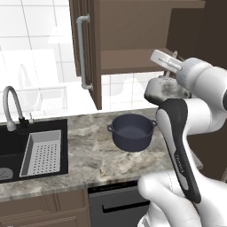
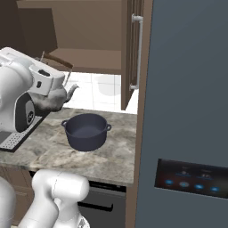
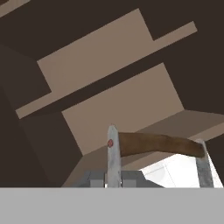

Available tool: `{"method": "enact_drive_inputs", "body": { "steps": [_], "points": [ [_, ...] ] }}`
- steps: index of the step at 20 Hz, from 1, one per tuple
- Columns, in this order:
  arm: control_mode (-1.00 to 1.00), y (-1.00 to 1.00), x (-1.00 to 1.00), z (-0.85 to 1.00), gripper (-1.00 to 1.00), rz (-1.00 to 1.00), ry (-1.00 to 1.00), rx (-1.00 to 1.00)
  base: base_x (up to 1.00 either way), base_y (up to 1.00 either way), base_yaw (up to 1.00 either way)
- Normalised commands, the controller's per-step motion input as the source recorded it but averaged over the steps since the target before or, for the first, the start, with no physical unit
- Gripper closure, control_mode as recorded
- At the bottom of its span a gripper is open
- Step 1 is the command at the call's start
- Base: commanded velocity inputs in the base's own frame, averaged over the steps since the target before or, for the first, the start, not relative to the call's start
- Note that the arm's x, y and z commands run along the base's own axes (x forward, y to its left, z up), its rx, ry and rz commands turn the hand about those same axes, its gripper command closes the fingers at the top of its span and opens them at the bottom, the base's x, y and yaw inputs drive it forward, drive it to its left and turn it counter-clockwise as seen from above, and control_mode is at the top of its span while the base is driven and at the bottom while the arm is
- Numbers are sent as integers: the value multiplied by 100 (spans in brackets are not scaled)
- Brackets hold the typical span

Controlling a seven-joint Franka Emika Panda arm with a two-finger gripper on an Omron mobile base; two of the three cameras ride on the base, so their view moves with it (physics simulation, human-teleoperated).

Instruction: Pick the kettle from the cabinet and place it on a stove burner. Then pick the pot from the counter and place it on another stove burner. Finally, turn both burners on.

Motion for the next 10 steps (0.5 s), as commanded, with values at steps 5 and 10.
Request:
{"method": "enact_drive_inputs", "body": {
  "steps": [5, 10],
  "points": [
    [-100, 0, -13, 0, 100, 0, 1, 3, 0, 0, 0],
    [-100, 0, -5, 0, 100, 0, 0, 1, 0, 0, 0]
  ]
}}
